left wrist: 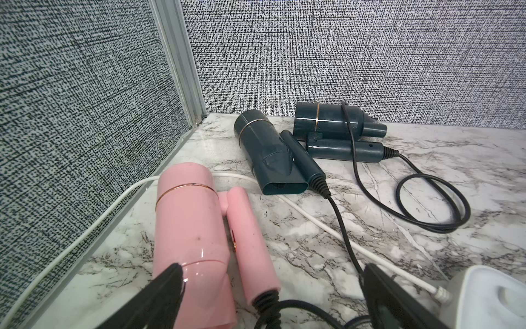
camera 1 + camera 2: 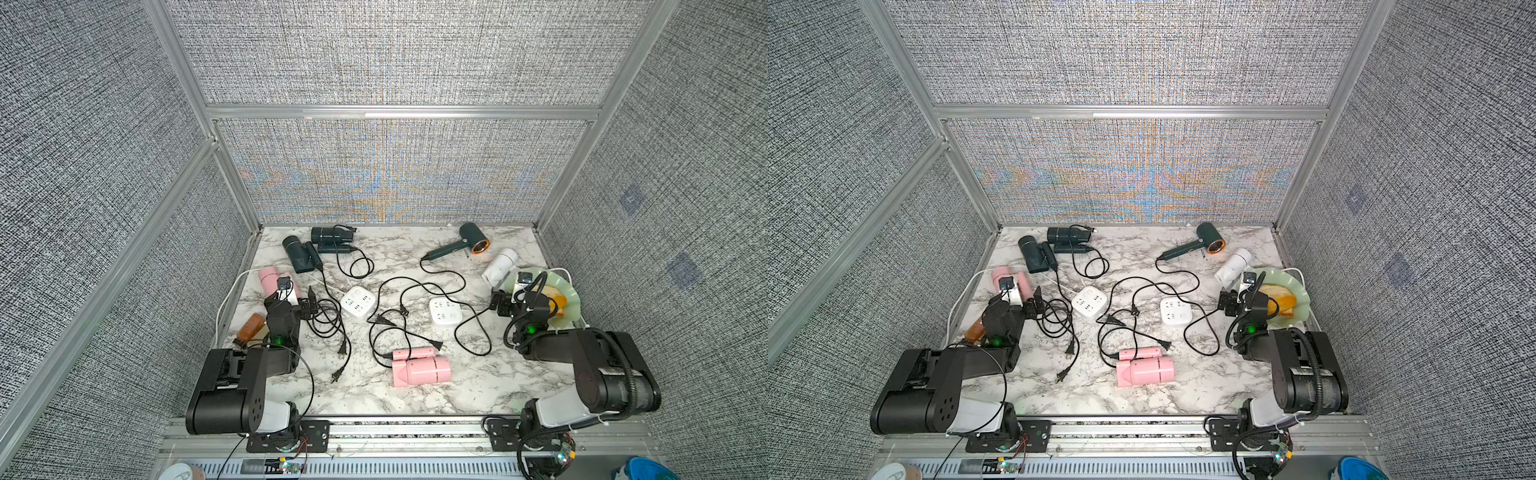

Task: Charge the blow dryers
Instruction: Pick up the plug from the center of the board.

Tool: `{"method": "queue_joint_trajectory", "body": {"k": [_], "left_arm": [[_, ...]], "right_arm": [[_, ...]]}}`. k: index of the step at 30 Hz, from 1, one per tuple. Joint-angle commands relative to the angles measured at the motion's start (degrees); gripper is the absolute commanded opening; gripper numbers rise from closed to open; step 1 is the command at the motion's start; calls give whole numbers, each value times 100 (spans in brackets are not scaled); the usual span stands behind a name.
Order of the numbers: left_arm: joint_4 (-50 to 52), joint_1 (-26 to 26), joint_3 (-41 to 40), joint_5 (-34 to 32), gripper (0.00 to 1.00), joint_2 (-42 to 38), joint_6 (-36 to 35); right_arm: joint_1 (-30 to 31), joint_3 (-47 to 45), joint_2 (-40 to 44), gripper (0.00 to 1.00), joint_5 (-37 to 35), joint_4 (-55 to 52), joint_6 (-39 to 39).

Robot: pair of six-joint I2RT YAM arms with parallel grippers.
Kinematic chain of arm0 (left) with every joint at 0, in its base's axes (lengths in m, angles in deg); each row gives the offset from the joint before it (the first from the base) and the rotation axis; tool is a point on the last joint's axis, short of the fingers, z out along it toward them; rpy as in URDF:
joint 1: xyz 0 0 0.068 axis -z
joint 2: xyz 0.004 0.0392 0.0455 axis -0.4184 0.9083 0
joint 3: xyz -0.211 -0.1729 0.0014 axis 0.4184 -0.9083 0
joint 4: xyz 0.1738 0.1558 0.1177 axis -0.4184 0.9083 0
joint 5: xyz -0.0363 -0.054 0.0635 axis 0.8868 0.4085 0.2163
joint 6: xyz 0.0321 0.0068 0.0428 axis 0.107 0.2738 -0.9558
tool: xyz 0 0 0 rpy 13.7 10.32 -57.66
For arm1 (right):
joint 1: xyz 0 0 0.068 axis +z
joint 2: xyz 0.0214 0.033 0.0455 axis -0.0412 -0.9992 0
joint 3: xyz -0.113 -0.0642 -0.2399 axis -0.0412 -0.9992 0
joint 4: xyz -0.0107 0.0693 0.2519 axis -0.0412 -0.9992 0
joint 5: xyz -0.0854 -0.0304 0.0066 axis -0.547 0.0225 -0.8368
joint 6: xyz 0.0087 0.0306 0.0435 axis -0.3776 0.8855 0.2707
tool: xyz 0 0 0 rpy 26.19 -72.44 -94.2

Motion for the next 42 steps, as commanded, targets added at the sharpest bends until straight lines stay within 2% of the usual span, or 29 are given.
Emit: {"method": "queue_joint_trajectory", "body": {"k": [1, 29, 35, 39, 42], "left_arm": [[-11, -7, 25, -46, 100, -2, -37], [-81, 2, -41, -50, 99, -39, -37], [-285, 6, -318, -149, 99, -399, 20], [473, 2, 38, -186, 99, -600, 31], [1680, 23, 516, -383, 99, -1006, 231]], "right_arm": [[5, -20, 17, 99, 1, 109, 23], [-7, -239, 102, 99, -59, 443, 94], [-23, -323, 285, 99, -147, 431, 139], [-17, -215, 674, 99, -185, -85, 144], [-13, 14, 1137, 99, -285, -876, 221]]}}
